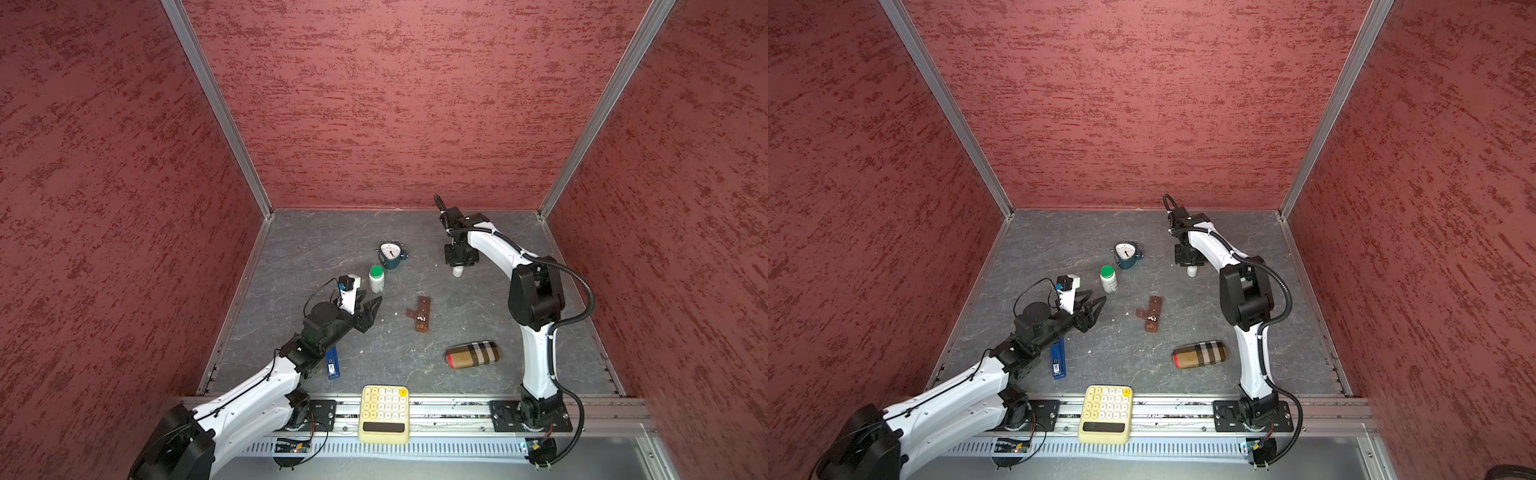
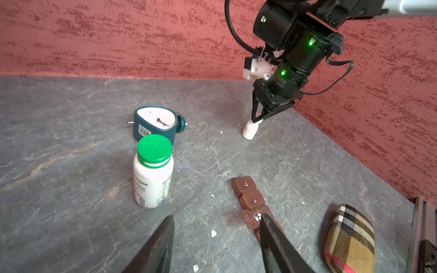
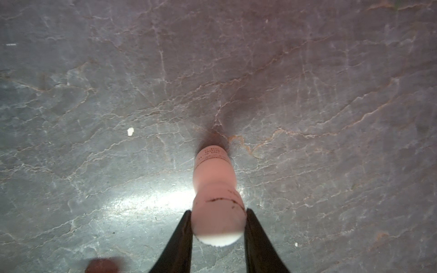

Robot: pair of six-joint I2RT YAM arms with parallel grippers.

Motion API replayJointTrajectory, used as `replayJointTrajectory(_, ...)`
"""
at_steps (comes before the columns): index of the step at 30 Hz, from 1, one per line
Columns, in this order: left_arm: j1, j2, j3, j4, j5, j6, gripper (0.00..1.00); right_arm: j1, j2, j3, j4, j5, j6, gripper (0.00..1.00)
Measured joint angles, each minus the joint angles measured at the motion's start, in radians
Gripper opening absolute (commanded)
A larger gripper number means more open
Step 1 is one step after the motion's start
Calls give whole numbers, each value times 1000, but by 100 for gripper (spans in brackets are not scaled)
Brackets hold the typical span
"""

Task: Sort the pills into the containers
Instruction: 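Stand the capped bottle down with right gripper while left moves to organizer, then release the bottle and bring both grippers over the open organizer compartment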

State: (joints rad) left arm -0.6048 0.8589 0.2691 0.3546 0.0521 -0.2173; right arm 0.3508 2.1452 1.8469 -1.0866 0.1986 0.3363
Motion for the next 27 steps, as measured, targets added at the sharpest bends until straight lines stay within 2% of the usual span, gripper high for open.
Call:
replayJointTrajectory(6,0,2,4,-39,2,-22,59,-9,0,-22,5,-3,0,57)
replayJointTrajectory(16,0,66,64,-118,25,-45,57,-10,-48,-7,-22,-3,5,63)
replayJointTrajectory(23,0,136,93,-158,55,-66,53,-5,-261,-14,-12,-8,37,61)
replayJointTrajectory(27,0,206,131,-174,76,-84,48,14,-436,-148,43,-30,76,58)
